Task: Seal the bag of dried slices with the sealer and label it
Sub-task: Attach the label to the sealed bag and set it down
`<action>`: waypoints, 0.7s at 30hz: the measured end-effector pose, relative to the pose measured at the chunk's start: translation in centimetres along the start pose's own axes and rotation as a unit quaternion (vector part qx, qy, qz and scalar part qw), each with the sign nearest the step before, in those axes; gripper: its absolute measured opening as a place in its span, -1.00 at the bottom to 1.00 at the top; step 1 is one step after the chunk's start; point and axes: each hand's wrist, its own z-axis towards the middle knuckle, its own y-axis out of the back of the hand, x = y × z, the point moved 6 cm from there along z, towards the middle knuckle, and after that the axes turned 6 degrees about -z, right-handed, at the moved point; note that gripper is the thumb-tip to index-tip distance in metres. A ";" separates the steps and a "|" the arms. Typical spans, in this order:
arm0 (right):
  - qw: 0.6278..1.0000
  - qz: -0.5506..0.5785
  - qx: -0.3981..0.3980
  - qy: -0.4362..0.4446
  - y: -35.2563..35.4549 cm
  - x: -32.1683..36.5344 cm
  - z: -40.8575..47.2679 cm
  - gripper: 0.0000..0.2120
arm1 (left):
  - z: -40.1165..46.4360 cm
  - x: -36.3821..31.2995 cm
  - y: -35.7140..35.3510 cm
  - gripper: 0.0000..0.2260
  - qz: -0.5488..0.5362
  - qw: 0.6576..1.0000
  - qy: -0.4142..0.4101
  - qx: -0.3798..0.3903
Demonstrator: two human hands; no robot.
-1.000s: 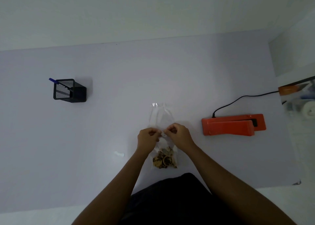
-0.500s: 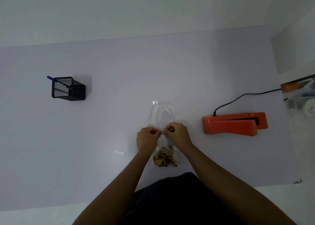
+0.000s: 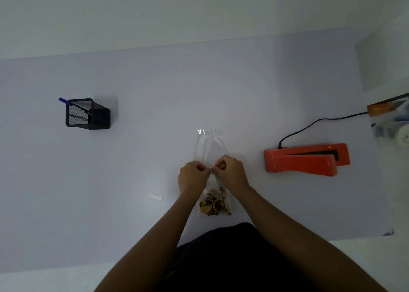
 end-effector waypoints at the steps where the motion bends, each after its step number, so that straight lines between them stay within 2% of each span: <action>1: 1.000 0.000 -0.001 -0.001 0.0 0.0 0.0 -0.91 | 0.0 0.0 0.0 -0.89 0.001 1.000 0.000 0.001; 15: 0.999 -0.028 -0.016 0.000 -0.1 0.2 0.0 -0.87 | 0.6 0.3 0.0 -0.88 0.027 1.000 0.009 0.009; 21: 0.997 -0.059 -0.027 -0.044 0.7 -0.4 0.2 -0.68 | 1.0 0.9 0.5 -0.77 0.041 0.999 0.011 -0.008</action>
